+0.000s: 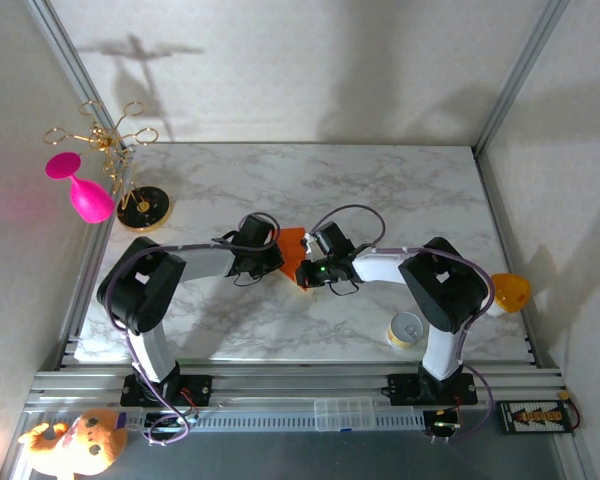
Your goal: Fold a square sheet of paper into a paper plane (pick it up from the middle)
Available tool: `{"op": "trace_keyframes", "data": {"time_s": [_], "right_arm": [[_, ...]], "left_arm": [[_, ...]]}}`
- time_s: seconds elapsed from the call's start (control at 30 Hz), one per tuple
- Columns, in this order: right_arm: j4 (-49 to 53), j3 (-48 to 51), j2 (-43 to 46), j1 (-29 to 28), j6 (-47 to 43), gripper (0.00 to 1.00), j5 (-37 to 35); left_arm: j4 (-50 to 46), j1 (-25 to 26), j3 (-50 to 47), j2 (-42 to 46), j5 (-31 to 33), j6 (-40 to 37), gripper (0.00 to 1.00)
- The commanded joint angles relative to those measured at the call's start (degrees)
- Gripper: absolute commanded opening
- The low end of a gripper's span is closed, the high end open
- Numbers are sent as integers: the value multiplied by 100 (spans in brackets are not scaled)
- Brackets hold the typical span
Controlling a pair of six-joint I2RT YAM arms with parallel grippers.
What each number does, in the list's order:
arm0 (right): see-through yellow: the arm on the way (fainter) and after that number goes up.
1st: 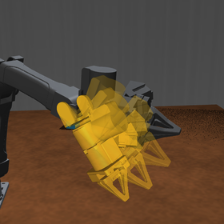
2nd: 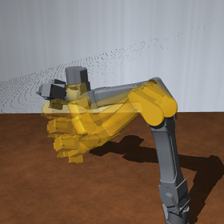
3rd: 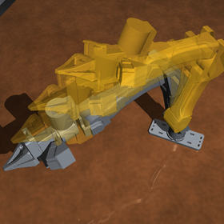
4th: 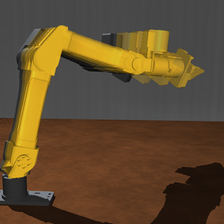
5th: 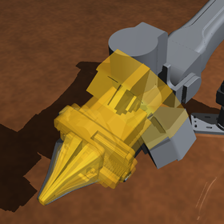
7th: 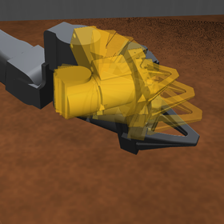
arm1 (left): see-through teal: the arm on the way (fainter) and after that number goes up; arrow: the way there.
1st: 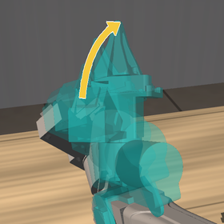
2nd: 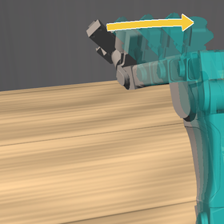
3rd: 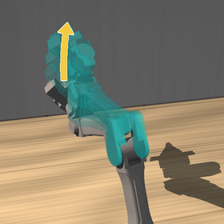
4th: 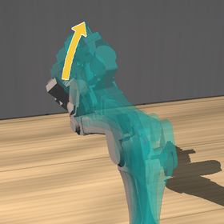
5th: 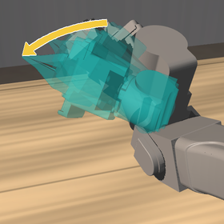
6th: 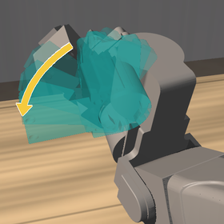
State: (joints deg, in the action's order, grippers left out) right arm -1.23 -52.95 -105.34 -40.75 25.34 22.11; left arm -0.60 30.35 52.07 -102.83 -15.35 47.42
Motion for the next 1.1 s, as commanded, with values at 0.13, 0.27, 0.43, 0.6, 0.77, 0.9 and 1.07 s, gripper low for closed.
{"op": "trace_keyframes", "data": {"time_s": [0.13,0.27,0.43,0.6,0.77,0.9,1.07], "right_arm": [[593,-65,-289,-12,107,0,-334],[624,-110,-373,-12,196,0,-288],[660,-118,-426,-12,243,0,-200],[668,-85,-453,-4,252,0,-132],[695,-66,-488,1,247,0,-136],[754,-11,-505,-3,193,0,-157],[916,65,-508,-2,55,0,-252]], "left_arm": [[-102,112,-214,698,-157,-863,18],[189,272,-437,692,-305,-859,16],[410,469,-488,510,-355,-800,11],[554,519,-453,339,-430,-822,8],[499,516,-367,176,-277,-848,8],[416,486,-360,114,95,-778,6],[412,361,-418,-82,176,-724,6]]}}
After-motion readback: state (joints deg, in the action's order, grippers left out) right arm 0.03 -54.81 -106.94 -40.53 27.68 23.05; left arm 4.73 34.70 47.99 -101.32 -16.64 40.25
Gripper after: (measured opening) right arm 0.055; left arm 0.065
